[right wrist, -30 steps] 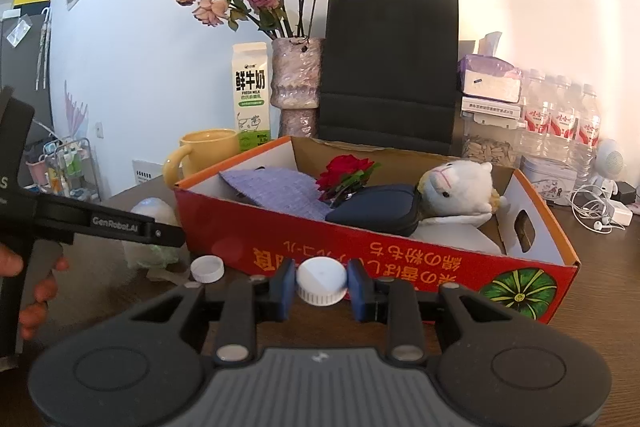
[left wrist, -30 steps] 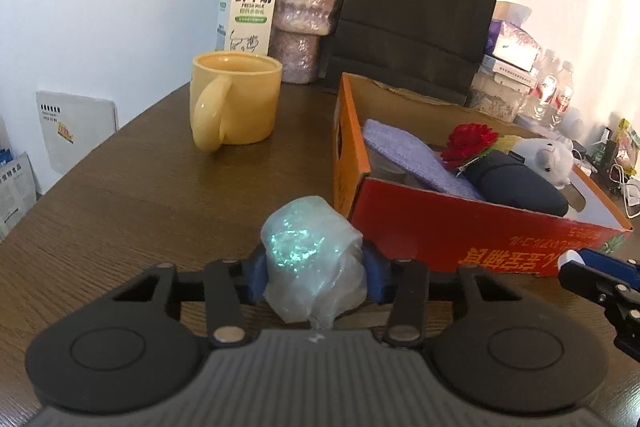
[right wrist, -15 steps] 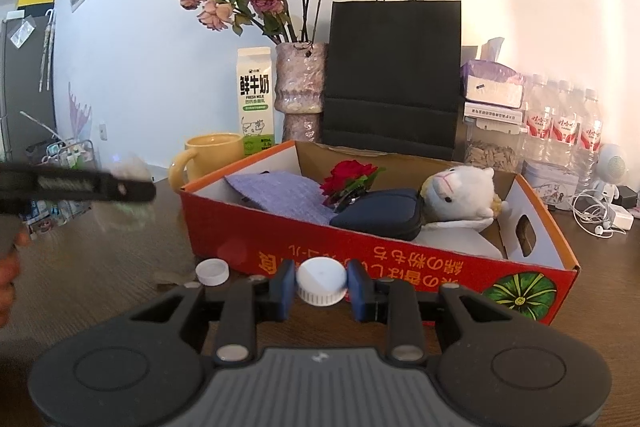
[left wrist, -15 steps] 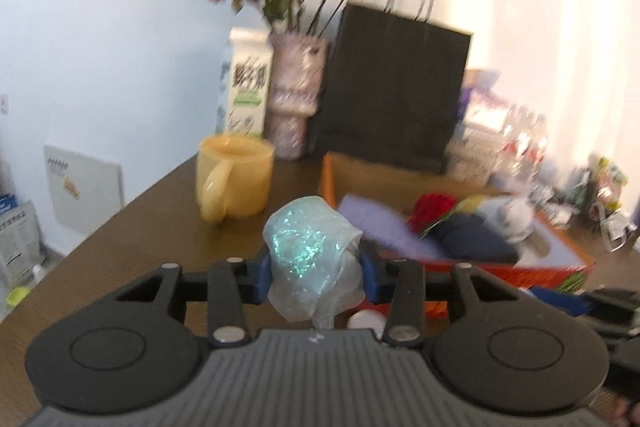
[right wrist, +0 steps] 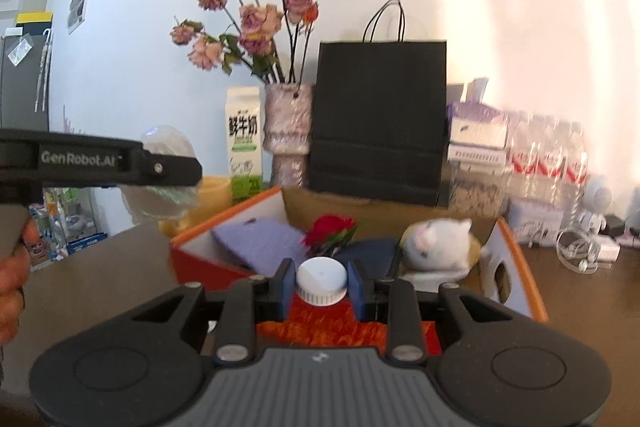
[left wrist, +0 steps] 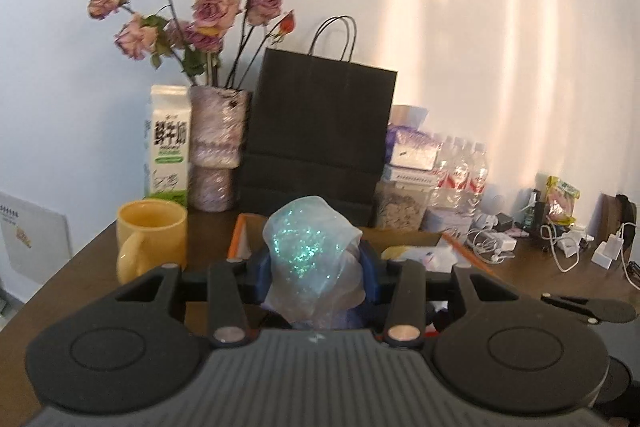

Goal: Organize objects
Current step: 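Carry the bundle into the box with the left tool while the right tool carries the cap in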

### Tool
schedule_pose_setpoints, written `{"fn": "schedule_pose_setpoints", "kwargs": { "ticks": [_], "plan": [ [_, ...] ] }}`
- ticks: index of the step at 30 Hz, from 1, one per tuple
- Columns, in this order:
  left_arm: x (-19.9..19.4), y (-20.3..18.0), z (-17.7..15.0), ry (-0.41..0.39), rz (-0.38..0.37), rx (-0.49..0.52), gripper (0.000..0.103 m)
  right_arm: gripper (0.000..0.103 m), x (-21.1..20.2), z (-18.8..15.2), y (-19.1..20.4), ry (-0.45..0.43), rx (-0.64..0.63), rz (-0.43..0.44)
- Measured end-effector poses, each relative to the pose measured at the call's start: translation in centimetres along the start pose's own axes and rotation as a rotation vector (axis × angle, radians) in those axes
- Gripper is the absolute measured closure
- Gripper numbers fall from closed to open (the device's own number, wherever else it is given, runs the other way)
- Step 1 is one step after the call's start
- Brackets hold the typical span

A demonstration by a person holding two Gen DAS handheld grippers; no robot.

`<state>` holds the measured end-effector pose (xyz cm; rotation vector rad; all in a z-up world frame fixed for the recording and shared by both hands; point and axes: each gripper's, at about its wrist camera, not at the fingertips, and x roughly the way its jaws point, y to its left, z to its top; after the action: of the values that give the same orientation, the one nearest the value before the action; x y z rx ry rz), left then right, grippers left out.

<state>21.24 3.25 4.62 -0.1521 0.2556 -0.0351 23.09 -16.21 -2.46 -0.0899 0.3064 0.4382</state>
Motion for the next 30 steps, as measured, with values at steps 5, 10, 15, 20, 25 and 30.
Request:
{"fn": "schedule_pose_setpoints", "kwargs": {
  "ticks": [5, 10, 15, 20, 25, 30],
  "plan": [
    [1.4, -1.1, 1.1, -0.021, -0.018, -0.011, 0.059, 0.076, 1.1, 2.0, -0.6, -0.027, -0.026, -0.016],
    [3.0, -1.9, 2.4, -0.052, -0.027, -0.023, 0.059, 0.076, 3.0, 3.6, -1.1, -0.048, -0.028, -0.025],
    [5.0, -2.1, 3.2, -0.063, -0.025, -0.028, 0.059, 0.076, 4.9, 4.2, -2.1, -0.057, 0.0, -0.034],
    [7.4, -1.3, 2.9, -0.031, -0.015, -0.025, 0.059, 0.076, 6.6, 4.2, -3.3, -0.064, 0.028, -0.041],
    [9.6, -0.8, 2.7, -0.007, 0.0, -0.006, 0.059, 0.076, 8.5, 4.1, -4.2, -0.04, 0.041, -0.038],
    [11.1, -0.3, 2.1, 0.026, 0.016, 0.004, 0.059, 0.076, 9.4, 3.6, -4.7, -0.014, 0.042, -0.033]
  ]
}}
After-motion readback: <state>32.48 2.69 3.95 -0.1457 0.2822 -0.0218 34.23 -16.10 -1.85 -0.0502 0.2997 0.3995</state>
